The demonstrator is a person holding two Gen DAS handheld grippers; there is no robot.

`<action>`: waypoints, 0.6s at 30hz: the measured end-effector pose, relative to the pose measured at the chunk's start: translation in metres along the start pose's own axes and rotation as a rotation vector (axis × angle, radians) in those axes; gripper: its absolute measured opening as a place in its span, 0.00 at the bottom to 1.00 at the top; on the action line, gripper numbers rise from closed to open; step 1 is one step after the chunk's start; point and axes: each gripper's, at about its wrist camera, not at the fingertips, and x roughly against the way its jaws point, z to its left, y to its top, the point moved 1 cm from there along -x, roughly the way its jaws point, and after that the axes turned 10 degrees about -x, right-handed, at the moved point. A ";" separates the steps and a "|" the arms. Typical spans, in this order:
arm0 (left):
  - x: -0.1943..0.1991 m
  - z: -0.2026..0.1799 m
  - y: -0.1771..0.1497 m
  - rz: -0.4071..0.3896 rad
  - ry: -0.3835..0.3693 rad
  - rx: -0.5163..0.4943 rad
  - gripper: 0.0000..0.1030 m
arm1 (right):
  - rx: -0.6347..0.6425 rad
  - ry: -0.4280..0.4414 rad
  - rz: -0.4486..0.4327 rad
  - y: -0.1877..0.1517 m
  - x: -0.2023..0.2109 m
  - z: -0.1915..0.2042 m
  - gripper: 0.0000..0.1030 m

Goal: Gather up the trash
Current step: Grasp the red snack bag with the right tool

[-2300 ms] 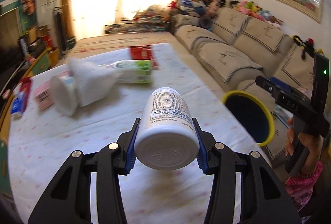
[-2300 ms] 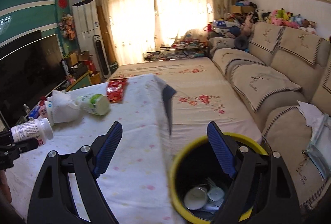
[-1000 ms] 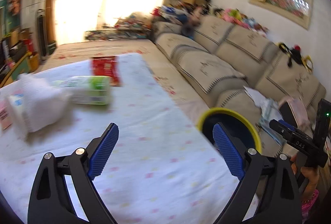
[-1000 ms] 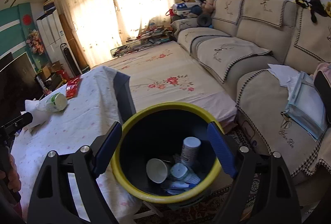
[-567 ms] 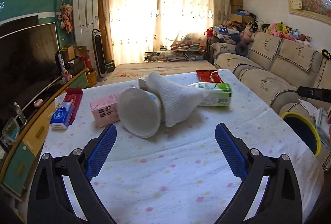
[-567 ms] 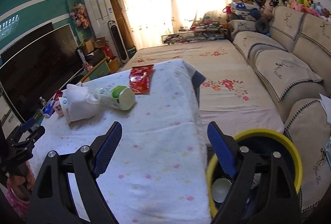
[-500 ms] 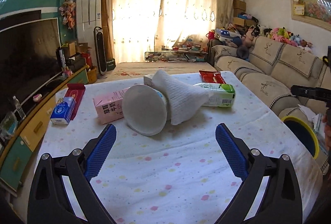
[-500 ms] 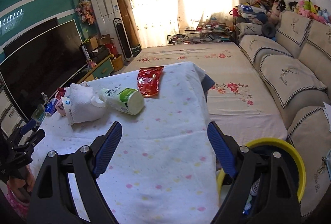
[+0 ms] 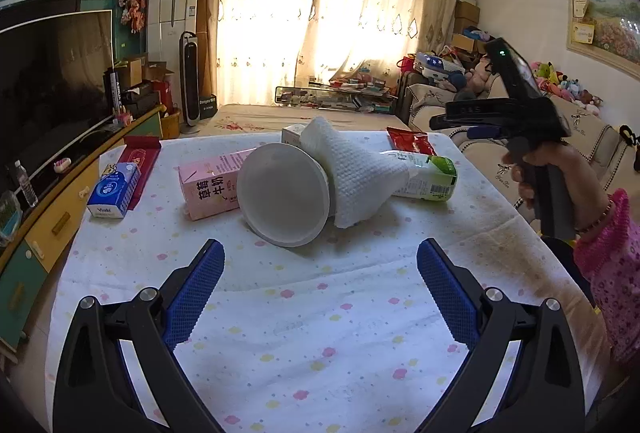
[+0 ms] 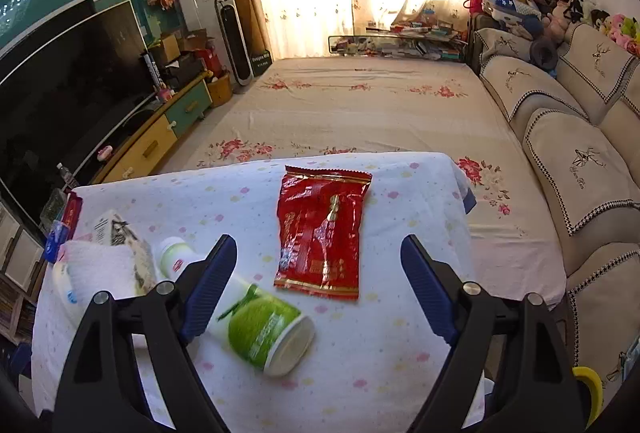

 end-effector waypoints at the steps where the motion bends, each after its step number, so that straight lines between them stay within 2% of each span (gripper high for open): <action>1: 0.001 0.001 0.000 0.003 -0.004 0.005 0.93 | -0.007 -0.014 0.022 0.005 -0.011 0.000 0.77; 6: 0.002 0.005 0.000 0.003 -0.023 0.030 0.93 | -0.032 -0.047 0.119 0.017 -0.049 -0.002 0.66; 9: 0.001 0.005 0.000 0.004 -0.029 0.035 0.93 | -0.036 -0.063 0.172 0.019 -0.065 -0.002 0.55; 11: 0.001 0.005 0.000 0.003 -0.033 0.036 0.93 | -0.047 -0.063 0.199 0.018 -0.073 -0.002 0.45; 13: 0.001 0.005 0.000 0.004 -0.036 0.037 0.93 | -0.059 -0.060 0.212 0.017 -0.078 -0.003 0.42; 15: 0.002 0.005 0.000 0.004 -0.038 0.038 0.93 | -0.069 -0.055 0.224 0.016 -0.081 -0.004 0.31; 16: 0.002 0.005 0.000 0.005 -0.039 0.038 0.93 | -0.072 -0.053 0.228 0.014 -0.082 -0.005 0.17; 18: 0.001 0.004 -0.001 0.008 -0.039 0.036 0.93 | -0.090 -0.038 0.226 0.014 -0.081 -0.008 0.12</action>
